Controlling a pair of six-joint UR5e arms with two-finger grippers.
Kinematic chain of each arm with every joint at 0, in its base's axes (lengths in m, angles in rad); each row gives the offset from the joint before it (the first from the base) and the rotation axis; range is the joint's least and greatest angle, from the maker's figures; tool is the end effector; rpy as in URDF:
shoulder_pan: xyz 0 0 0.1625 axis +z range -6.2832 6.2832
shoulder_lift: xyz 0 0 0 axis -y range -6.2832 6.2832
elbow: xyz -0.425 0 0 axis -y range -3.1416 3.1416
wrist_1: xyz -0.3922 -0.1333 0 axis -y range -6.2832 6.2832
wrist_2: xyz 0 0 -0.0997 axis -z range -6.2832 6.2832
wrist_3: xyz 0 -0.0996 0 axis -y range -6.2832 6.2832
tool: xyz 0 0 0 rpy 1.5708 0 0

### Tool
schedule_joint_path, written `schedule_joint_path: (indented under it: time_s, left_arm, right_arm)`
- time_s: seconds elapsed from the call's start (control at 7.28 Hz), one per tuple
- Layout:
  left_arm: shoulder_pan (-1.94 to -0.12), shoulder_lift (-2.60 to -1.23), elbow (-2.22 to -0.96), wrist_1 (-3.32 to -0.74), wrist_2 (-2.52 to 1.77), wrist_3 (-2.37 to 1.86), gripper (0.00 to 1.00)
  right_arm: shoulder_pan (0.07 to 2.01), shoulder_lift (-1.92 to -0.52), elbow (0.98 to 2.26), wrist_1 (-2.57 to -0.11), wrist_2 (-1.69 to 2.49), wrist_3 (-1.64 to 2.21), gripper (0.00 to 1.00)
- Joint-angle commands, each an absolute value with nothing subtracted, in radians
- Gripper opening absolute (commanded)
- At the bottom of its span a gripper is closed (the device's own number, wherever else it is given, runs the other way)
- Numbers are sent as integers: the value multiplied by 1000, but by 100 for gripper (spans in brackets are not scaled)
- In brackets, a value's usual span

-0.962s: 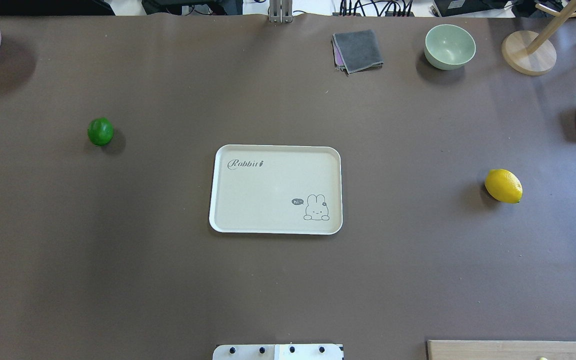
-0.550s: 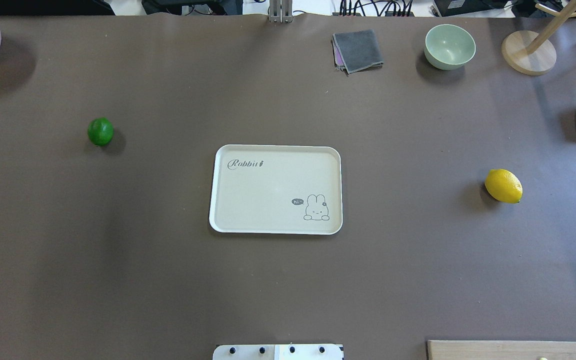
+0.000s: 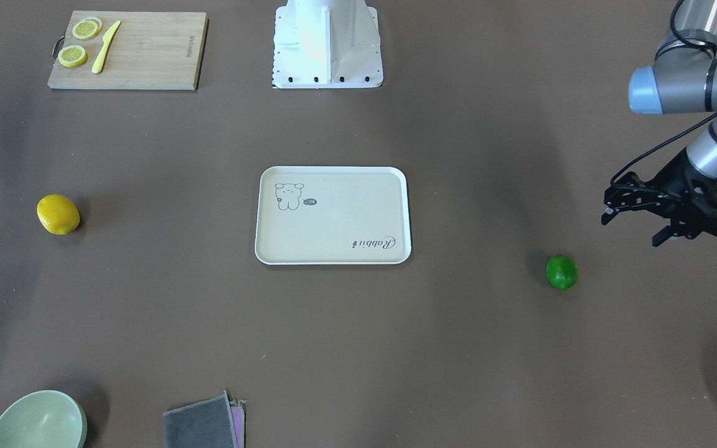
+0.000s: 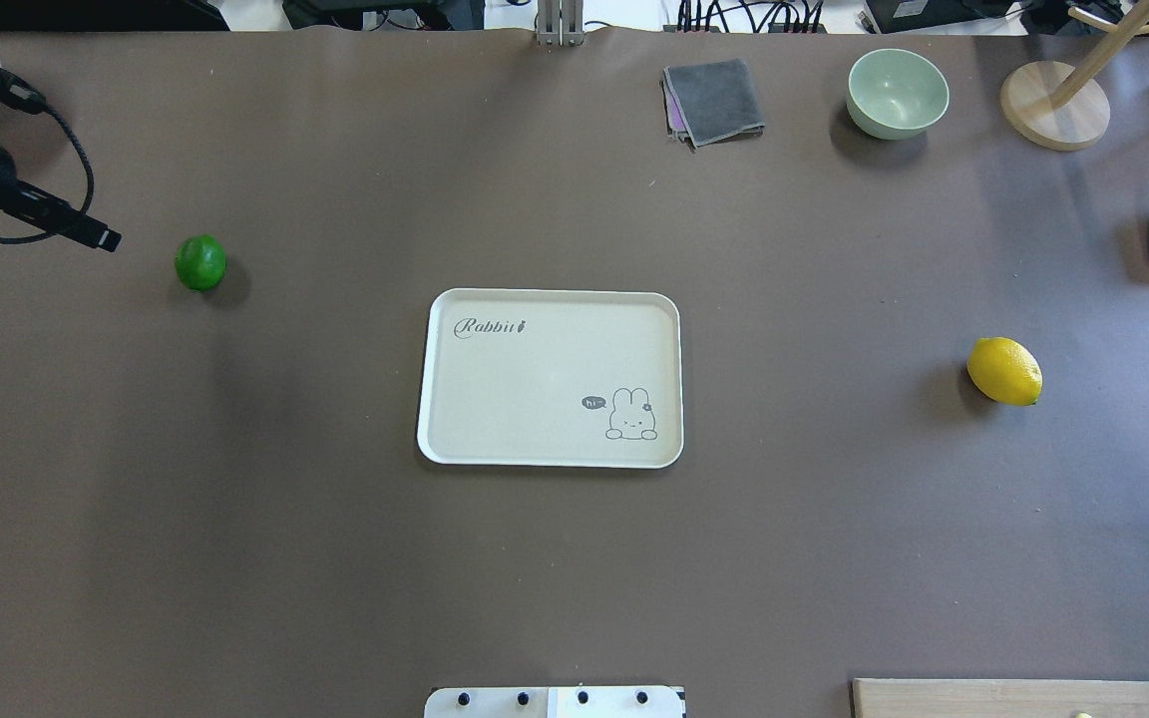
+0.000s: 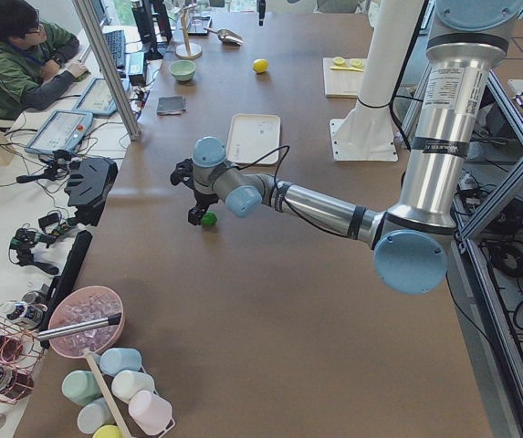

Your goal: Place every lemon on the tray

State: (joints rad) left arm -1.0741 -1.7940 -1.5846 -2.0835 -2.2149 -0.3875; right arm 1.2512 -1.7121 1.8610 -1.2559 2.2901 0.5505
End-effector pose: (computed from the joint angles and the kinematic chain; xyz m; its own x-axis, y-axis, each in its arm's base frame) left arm 0.2225 -0.5648 0.4752 0.6021 0.4427 -0.6644 -0.1309 0.8757 0.4648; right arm -0.0773 -0.4491 0.5475 0.6767 0.0043 0.7362 -0.0857 0.9936 0.0730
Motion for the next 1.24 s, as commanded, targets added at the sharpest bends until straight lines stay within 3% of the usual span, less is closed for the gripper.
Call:
schedule_joint_path:
  time_s: [0.0, 0.69, 1.1]
  left_arm:
    - [-979, -1874, -1391, -2297, -2168, -556, 98]
    - [-917, -1890, -1348, -2332, -2074, -595, 94]
    - [-916, -1888, -1322, -2390, -2072, -595, 16]
  right_arm:
    - [1218, -1703, 1868, -1255, 2269, 614, 100]
    - [1215, -1697, 1867, -1256, 2255, 614, 100]
    - [1213, -1697, 1868, -1255, 2255, 614, 100]
